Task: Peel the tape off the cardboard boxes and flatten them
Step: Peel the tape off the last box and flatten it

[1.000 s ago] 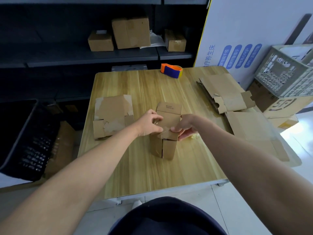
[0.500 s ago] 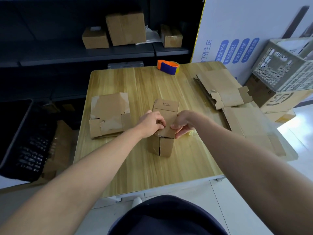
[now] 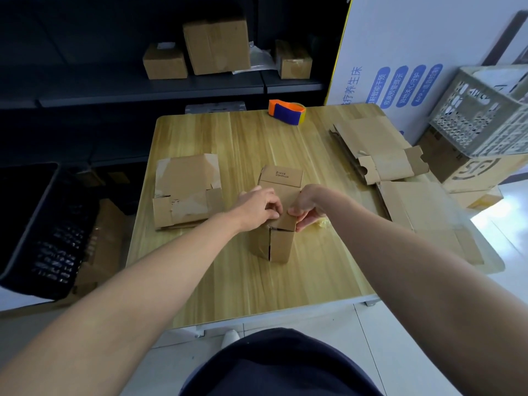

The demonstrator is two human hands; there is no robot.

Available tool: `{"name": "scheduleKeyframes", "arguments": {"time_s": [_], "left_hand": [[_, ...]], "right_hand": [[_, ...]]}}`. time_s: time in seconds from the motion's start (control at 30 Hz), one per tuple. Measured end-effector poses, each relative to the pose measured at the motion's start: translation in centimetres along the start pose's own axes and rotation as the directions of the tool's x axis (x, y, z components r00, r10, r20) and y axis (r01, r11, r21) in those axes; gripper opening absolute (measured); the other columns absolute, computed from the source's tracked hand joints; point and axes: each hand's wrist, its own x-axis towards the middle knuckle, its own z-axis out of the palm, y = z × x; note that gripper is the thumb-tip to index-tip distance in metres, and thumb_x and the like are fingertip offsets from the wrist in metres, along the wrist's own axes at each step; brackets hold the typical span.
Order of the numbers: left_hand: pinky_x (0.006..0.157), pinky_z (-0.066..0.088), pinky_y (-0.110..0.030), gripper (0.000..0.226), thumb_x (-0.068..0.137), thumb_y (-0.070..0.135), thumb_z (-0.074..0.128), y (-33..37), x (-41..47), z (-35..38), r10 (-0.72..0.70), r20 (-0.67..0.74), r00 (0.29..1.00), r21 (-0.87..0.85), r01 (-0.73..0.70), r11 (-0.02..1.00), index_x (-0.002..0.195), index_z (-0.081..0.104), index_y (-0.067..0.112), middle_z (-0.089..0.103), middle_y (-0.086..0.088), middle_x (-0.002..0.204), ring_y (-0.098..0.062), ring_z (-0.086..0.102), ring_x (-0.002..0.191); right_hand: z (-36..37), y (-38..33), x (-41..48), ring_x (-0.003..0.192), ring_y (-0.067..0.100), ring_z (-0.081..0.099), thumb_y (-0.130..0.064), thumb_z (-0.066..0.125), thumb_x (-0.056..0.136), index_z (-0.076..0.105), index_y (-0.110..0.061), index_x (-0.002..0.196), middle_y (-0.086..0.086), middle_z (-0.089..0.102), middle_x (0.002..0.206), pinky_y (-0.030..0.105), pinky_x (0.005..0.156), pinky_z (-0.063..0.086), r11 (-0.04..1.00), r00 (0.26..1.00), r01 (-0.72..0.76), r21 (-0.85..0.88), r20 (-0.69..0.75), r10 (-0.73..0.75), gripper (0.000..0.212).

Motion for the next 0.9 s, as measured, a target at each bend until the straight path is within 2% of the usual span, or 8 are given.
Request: {"name": "scheduleKeyframes", "arguments": {"time_s": [0.13,0.27,0.4,0.47,0.57,0.63,0.77,0.9], "left_hand": [[0.096,0.027,-0.034,0.008,0.092,0.021,0.059,0.7,-0.1,0.3,-0.019,-0.033,0.999,0.046,0.020,0.999,0.091,0.065,0.016,0.049,0.015,0.086,-0.012,0.039,0.096],[0.098,0.030,-0.038,0.010,0.095,0.020,0.052,0.8,0.1,1.1,0.014,-0.059,0.998,0.202,-0.002,0.979,0.088,0.058,0.017,0.054,0.004,0.099,-0.015,0.042,0.101],[0.096,0.031,-0.035,0.007,0.096,0.015,0.047,0.5,0.2,1.2,0.069,-0.016,0.997,0.366,-0.058,0.929,0.091,0.051,0.019,0.049,0.003,0.100,-0.015,0.042,0.101],[0.097,0.032,-0.034,0.009,0.097,0.014,0.045,0.0,0.0,1.3,0.077,-0.004,0.997,0.335,-0.071,0.939,0.090,0.049,0.019,0.049,0.004,0.099,-0.015,0.041,0.100],[0.097,0.036,-0.032,0.003,0.093,0.018,0.055,-1.0,-0.3,1.2,0.046,-0.076,0.996,0.021,-0.044,0.999,0.094,0.058,0.017,0.052,0.006,0.100,-0.013,0.043,0.101],[0.094,0.034,-0.028,0.012,0.089,0.018,0.062,-1.3,-0.4,1.1,0.034,-0.092,0.995,-0.103,-0.044,0.994,0.100,0.068,0.016,0.053,0.007,0.100,-0.013,0.045,0.103],[0.092,0.036,-0.031,0.005,0.085,0.015,0.067,-1.0,-0.2,1.4,0.032,-0.139,0.990,-0.089,-0.045,0.995,0.085,0.073,0.015,0.054,0.010,0.086,-0.014,0.046,0.092],[0.096,0.035,-0.032,0.009,0.092,0.018,0.060,-0.3,-0.1,1.4,0.061,-0.157,0.986,0.096,-0.046,0.994,0.085,0.065,0.017,0.057,0.007,0.091,-0.012,0.045,0.093]], "right_hand": [[0.1,0.0,-0.2,0.105,0.036,0.065,-0.001,0.049,0.096,0.045,0.013,0.123,0.026,0.061,0.119,0.039,0.090,0.054,1.000,1.000,0.005,0.000,-0.019,-0.005,0.030],[0.2,0.1,-0.3,0.106,0.036,0.064,-0.003,0.047,0.098,0.046,0.013,0.122,0.026,0.060,0.120,0.038,0.093,0.053,1.000,1.000,0.008,-0.005,-0.019,-0.008,0.029],[0.4,0.1,-0.4,0.108,0.035,0.063,-0.004,0.046,0.099,0.046,0.013,0.123,0.026,0.059,0.122,0.037,0.094,0.052,1.000,1.000,0.000,-0.002,-0.022,-0.001,0.030],[0.3,0.2,-0.3,0.108,0.035,0.063,-0.004,0.046,0.099,0.045,0.014,0.123,0.026,0.058,0.123,0.037,0.096,0.051,1.000,1.000,0.000,0.004,-0.022,0.000,0.030],[0.2,0.1,-0.2,0.108,0.034,0.062,-0.005,0.045,0.099,0.044,0.014,0.125,0.026,0.057,0.125,0.036,0.098,0.049,1.000,1.000,-0.011,0.013,-0.011,0.011,0.032],[0.2,0.1,-0.1,0.113,0.034,0.061,-0.007,0.045,0.100,0.043,0.014,0.126,0.025,0.057,0.127,0.034,0.099,0.048,1.000,1.000,-0.027,0.017,-0.003,0.027,0.034],[0.1,-0.1,0.1,0.115,0.033,0.060,-0.009,0.046,0.100,0.043,0.014,0.127,0.024,0.057,0.128,0.032,0.099,0.048,0.998,0.998,-0.054,0.015,0.016,0.053,0.036],[0.1,-0.4,0.3,0.101,0.032,0.066,-0.007,0.046,0.099,0.045,0.013,0.124,0.024,0.058,0.125,0.033,0.096,0.050,0.998,0.998,-0.055,0.003,0.021,0.055,0.032]]}}
